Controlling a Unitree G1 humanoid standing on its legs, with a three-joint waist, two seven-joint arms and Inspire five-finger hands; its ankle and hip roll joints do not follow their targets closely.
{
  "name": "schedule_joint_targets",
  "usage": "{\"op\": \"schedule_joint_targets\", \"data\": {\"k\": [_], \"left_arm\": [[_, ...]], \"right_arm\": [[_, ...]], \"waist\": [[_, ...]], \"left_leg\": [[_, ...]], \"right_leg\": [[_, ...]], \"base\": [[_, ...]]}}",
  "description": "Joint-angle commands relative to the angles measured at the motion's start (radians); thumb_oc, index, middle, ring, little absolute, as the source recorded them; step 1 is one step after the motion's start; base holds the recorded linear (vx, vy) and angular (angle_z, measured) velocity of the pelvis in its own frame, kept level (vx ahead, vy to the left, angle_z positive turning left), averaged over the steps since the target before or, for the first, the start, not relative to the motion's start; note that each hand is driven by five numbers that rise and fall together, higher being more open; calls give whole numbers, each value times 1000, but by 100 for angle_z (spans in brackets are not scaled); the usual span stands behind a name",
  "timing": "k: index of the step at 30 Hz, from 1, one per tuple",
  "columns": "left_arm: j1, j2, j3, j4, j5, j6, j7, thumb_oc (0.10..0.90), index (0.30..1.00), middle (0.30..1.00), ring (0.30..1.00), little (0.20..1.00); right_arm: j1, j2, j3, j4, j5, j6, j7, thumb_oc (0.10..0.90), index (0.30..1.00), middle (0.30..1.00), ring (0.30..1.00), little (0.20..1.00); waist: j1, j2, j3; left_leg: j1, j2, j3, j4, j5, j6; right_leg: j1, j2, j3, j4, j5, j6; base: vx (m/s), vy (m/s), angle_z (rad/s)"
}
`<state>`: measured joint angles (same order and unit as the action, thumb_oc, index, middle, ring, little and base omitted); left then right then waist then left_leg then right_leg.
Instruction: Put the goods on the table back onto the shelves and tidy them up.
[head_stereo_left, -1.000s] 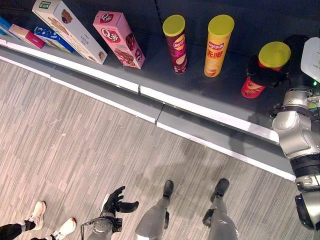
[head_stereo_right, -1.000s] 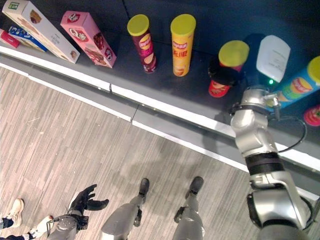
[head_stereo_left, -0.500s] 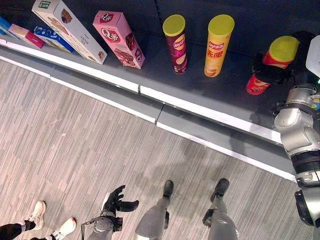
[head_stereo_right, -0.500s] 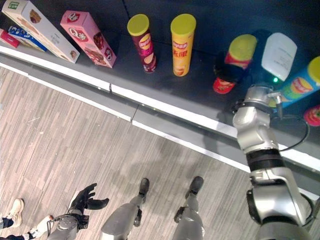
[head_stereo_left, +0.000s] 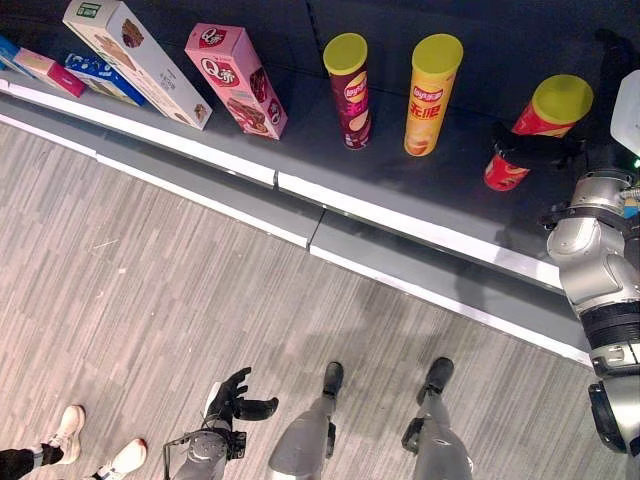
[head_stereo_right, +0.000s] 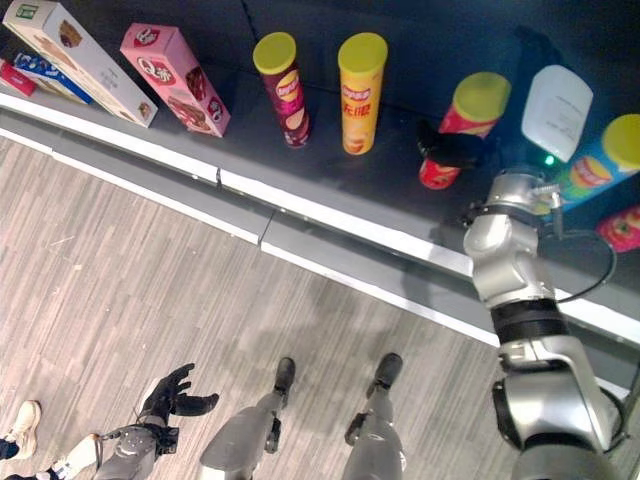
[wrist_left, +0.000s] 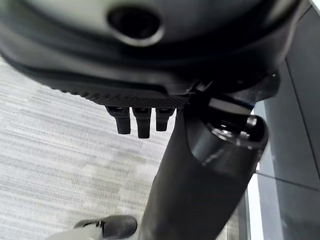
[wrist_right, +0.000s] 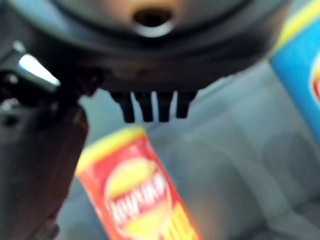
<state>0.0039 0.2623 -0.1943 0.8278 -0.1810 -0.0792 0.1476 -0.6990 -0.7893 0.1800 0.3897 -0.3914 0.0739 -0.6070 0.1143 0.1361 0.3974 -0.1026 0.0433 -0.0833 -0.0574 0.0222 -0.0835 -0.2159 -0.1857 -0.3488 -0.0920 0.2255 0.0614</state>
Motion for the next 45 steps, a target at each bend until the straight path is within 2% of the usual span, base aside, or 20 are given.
{"op": "schedule_joint_targets", "data": {"k": [1,6,9,10,11,12,17,21,23,27,28,29,30,31,34,38,39,40,42,45], "left_arm": [[29,96,-51,47,43,-2,28,800,900,900,900,900],[38,91,-19,91,94,19,10,800,900,900,900,900],[40,96,6,137,163,34,15,800,900,900,900,900],[41,97,5,137,164,34,15,800,900,900,900,900],[31,110,27,170,190,36,6,800,900,900,900,900],[30,135,47,187,222,38,-10,800,900,900,900,900],[31,163,81,185,233,40,-29,800,900,900,900,900],[56,167,110,191,222,30,-46,800,900,900,900,900],[78,164,128,180,197,26,-57,800,900,900,900,900],[100,163,146,171,180,27,-67,800,900,900,900,900],[98,158,149,174,176,28,-69,800,900,900,900,900],[100,135,157,205,172,31,-74,800,900,900,900,900],[99,134,154,206,172,31,-74,800,900,900,900,900],[103,120,151,203,164,32,-77,800,900,900,900,900],[105,104,142,190,152,31,-76,800,900,900,900,900],[96,80,130,165,130,31,-63,800,900,900,900,900],[88,74,117,136,101,22,-59,800,900,900,900,900],[88,74,117,135,100,23,-59,800,900,900,900,900],[81,65,105,139,95,21,-55,800,900,900,900,900],[70,59,82,145,100,19,-54,800,900,900,900,900]], "right_arm": [[-21,2,-19,-84,-58,-48,-53,800,900,900,900,900],[132,68,-40,-191,-32,-80,52,800,900,900,900,900],[257,109,-67,-315,41,-137,158,800,900,900,900,900],[262,110,-70,-320,42,-136,161,800,900,900,900,900],[309,120,-53,-374,132,-184,248,800,900,900,900,900],[351,116,-42,-419,218,-222,328,800,900,900,900,900],[436,60,-42,-457,378,-268,466,800,900,900,900,900],[480,-26,-51,-467,485,-280,564,800,900,900,900,900],[481,-52,-67,-473,539,-282,585,800,900,900,900,900],[484,-70,-119,-487,577,-285,581,800,900,900,900,900],[490,-76,-139,-490,582,-287,580,800,900,900,900,900],[521,-98,-232,-514,620,-294,562,800,900,900,900,900],[527,-99,-237,-518,620,-293,562,800,900,900,900,900],[547,-110,-308,-539,644,-309,540,800,900,900,900,900],[563,-116,-372,-548,645,-324,504,800,900,900,900,900],[572,-140,-468,-511,584,-323,405,800,900,900,900,900],[526,-160,-469,-500,546,-317,354,800,900,900,900,900],[524,-160,-468,-498,545,-317,353,800,900,900,900,900],[502,-165,-478,-486,528,-314,327,800,900,900,900,900],[471,-178,-474,-442,519,-308,294,800,900,900,900,900]], "waist": [[7,-74,-125],[-35,-121,-150],[-88,-150,-153],[-84,-152,-153],[-111,-169,-146],[-127,-176,-137],[-142,-179,-139],[-127,-181,-180],[-106,-205,-209],[-87,-234,-238],[-88,-239,-245],[-113,-236,-263],[-110,-233,-263],[-139,-224,-269],[-160,-204,-268],[-171,-187,-251],[-139,-212,-229],[-142,-213,-229],[-132,-228,-224],[-114,-226,-225]], "left_leg": [[-59,0,45,-29,6,5],[5,-24,101,-25,-34,37],[53,-48,153,-24,-56,57],[54,-49,156,-25,-57,58],[70,-51,198,-26,-58,61],[88,-34,242,-24,-61,58],[101,17,318,-18,-52,49],[95,81,408,-17,-41,23],[86,113,465,-6,-29,3],[92,153,547,28,-27,-26],[90,171,555,45,-26,-36],[107,237,573,54,9,-76],[108,241,574,53,10,-79],[118,291,576,57,36,-102],[129,343,580,83,54,-120],[122,428,570,208,125,-145],[43,303,388,276,14,-83],[36,299,384,286,4,-77],[7,189,325,251,-50,-35],[-37,59,270,204,-52,-7]], "right_leg": [[90,-100,46,65,-145,138],[99,-119,93,64,-104,153],[81,-135,152,77,-38,174],[81,-136,156,76,-36,175],[56,-136,177,77,15,184],[45,-130,162,81,26,189],[62,-142,103,118,-20,175],[135,-207,30,154,-15,192],[166,-234,-33,114,43,200],[192,-223,-125,50,38,200],[201,-208,-131,29,6,200],[211,-145,-96,19,-74,188],[212,-141,-96,19,-76,187],[213,-86,-74,18,-123,164],[220,-26,-54,17,-169,134],[263,59,-49,8,-234,75],[270,73,-2,6,-246,51],[271,68,-5,7,-247,54],[262,69,10,6,-228,49],[262,84,42,6,-222,51]], "base": [[30,148,-17],[21,164,-35],[-18,213,-39],[-101,183,-95],[-147,146,-80],[-169,148,-74],[-98,-4,-87],[-126,-104,-80],[-49,-264,-136],[5,-226,-129],[110,-398,-110],[110,-401,-111],[153,-569,-74],[59,-269,-40],[71,-309,-3],[71,-315,-34],[49,-253,-35],[-15,-212,-65],[1,-42,-70],[85,4,-28]]}}
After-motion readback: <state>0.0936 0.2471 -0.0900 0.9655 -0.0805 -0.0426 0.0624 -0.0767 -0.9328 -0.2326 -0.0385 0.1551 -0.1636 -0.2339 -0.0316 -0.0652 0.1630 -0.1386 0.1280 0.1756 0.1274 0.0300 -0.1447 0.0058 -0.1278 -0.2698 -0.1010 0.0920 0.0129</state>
